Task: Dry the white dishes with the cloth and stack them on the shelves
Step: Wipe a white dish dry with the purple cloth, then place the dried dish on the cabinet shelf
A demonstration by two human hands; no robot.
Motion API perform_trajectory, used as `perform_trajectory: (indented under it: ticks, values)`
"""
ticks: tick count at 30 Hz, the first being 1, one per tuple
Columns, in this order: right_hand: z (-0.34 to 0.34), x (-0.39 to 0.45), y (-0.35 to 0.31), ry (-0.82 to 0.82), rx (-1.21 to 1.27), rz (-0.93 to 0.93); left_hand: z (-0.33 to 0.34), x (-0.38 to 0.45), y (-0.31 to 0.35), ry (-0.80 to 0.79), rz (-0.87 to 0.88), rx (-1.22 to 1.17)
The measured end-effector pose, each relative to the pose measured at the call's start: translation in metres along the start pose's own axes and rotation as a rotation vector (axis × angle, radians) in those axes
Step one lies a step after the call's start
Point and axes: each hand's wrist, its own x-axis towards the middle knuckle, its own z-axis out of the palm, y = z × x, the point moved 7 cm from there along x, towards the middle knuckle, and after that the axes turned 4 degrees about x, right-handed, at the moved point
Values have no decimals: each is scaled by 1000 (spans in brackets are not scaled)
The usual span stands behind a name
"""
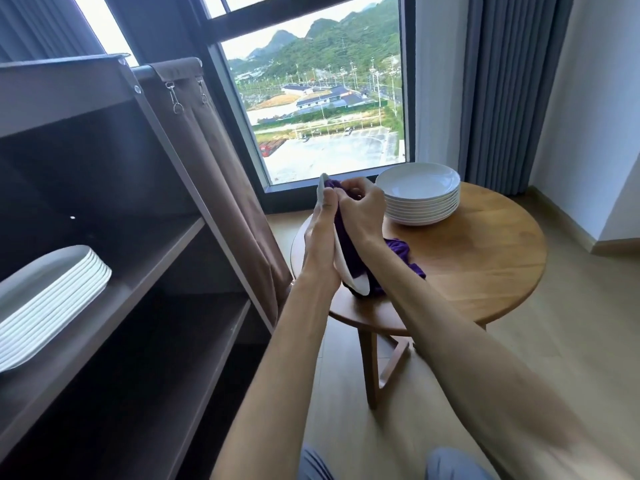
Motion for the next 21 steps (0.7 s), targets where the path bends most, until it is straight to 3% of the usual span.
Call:
perform_trajectory:
  ticks: [3,5,8,11,14,18,21]
  values:
    - [6,-25,-14,-139,210,-85,4,8,-1,-34,13,-176]
    - [4,-37,-13,-263,241,-98,-6,14,2,-39,-10,-167]
    - [-3,-46,-1,-507,10,-195,-31,22,14,-5,-50,-68]
    - [-5,-43,25,-670,-271,-212,-47,23,28,-2,61,-27]
    - [-12,-19,60,-570,-583,-132,-63,17,27,28,117,-23]
    - [-40,12,100,-309,-921,210,-84,7,35,117,165,-289]
    - [-27,9,78,-143,-820,70,-94,5,54,228,228,-217]
